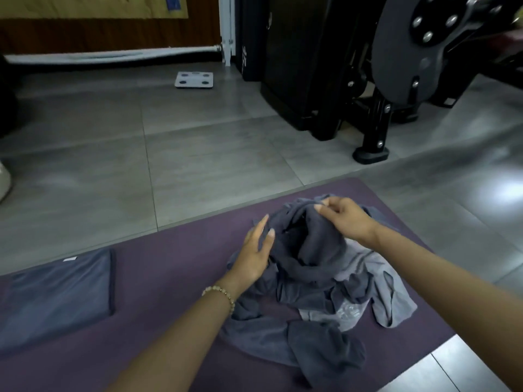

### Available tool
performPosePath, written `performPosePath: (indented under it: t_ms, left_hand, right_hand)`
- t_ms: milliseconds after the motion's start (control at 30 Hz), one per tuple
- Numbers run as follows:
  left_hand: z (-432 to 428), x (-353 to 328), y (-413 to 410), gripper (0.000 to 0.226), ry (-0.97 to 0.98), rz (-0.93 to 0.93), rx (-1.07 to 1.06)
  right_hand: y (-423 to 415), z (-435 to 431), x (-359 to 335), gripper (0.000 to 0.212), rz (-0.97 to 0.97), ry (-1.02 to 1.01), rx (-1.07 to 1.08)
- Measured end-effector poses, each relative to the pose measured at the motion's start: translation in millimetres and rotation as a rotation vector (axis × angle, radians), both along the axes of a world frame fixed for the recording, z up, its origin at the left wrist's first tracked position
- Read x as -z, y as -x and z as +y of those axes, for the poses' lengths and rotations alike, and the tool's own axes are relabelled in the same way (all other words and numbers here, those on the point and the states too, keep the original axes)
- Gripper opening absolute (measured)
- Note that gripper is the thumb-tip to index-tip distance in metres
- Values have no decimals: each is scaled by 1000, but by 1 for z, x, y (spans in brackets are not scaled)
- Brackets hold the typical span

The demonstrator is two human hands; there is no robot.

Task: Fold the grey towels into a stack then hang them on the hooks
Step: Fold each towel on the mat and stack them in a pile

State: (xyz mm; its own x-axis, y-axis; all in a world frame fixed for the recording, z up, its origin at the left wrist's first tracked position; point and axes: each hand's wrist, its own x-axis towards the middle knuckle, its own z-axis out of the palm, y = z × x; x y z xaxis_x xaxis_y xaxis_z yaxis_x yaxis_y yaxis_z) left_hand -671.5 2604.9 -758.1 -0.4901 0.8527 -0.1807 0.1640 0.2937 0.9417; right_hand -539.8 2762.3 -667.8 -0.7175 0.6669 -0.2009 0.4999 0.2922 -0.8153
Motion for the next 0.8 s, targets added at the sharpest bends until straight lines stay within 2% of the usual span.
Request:
performPosePath:
  t_ms: [67,167,267,333,433,500,633,700,800]
  left_hand:
    - [-1,-37,0,53,-97,25,3]
    - [-8,-96,4,58,-251,31,39]
    - [-26,-160,9,39,-369,-20,22]
    - [-47,-203,15,28,-388,-30,-32]
    - [-86,-262,25,43,-357,24,-43]
    - [-115,-294,30,44,-322,64,-21]
    - [-164,-349,38,34,-412,106,-32]
    - [-189,-374,43,37,-433,124,-88]
    - [-225,-403,52,41,-435,114,-195]
  right_hand:
    - [6,-17,-38,23,103,110,-16]
    - [18,-41,-95,21,191,159,-155]
    - [32,-69,-159,23,238,164,-266]
    - [38,-90,-202,26,279,149,-321]
    - [42,-115,-255,34,286,99,-388]
    - [43,-131,-282,28,281,72,-419]
    - [48,-168,-316,24,330,26,-441]
    - [51,-186,-324,39,343,4,-484]
    - [56,-210,-328,65,171,-10,-589]
